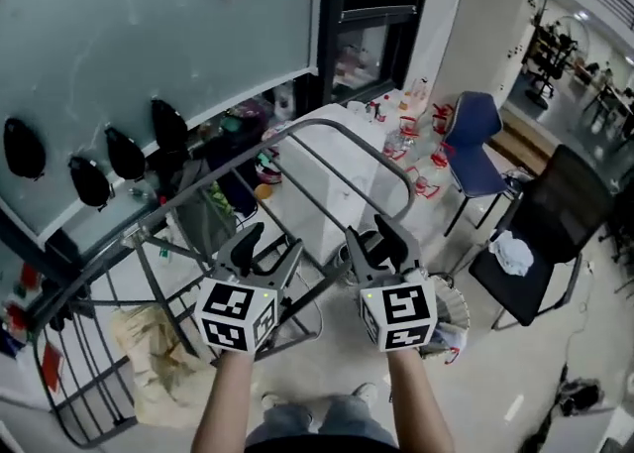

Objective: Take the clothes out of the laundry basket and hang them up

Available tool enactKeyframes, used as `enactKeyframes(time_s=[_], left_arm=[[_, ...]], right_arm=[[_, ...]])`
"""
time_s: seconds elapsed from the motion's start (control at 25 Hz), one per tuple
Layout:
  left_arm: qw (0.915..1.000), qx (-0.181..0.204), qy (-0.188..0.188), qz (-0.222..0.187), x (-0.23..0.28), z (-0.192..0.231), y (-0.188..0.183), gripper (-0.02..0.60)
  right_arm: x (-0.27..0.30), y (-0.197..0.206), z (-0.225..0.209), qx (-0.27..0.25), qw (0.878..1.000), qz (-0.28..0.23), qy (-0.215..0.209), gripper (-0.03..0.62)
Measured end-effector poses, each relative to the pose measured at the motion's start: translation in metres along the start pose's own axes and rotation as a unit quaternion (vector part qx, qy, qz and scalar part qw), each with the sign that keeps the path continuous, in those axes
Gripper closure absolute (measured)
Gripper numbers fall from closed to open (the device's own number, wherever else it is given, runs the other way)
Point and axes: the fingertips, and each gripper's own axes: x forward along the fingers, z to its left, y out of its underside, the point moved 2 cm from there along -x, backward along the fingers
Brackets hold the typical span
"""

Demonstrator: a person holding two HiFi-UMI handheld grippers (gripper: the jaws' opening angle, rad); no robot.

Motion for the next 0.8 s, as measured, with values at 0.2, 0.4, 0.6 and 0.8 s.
enactKeyframes(time_s=[0.2, 0.4, 0.6, 0.8], left_arm=[[0.9966, 0.008, 0.081, 0.006, 0.083, -0.113, -0.003, 0.294], [0.9898, 0.013, 0.139, 0.027, 0.142, -0.203, 0.006, 0.295], [0.9818, 0.015, 0.183, 0.049, 0.19, -0.277, 0.023, 0.296], [0.9758, 0.014, 0.208, 0.064, 0.233, -0.341, 0.045, 0.296]], right_arm=[[-0.065, 0.038, -0.119, 0.026, 0.996, 0.025, 0.088, 0.411], [-0.118, 0.071, -0.204, 0.045, 0.987, 0.053, 0.147, 0.411], [-0.164, 0.11, -0.272, 0.06, 0.978, 0.072, 0.188, 0.411], [-0.205, 0.155, -0.332, 0.071, 0.969, 0.101, 0.215, 0.411]])
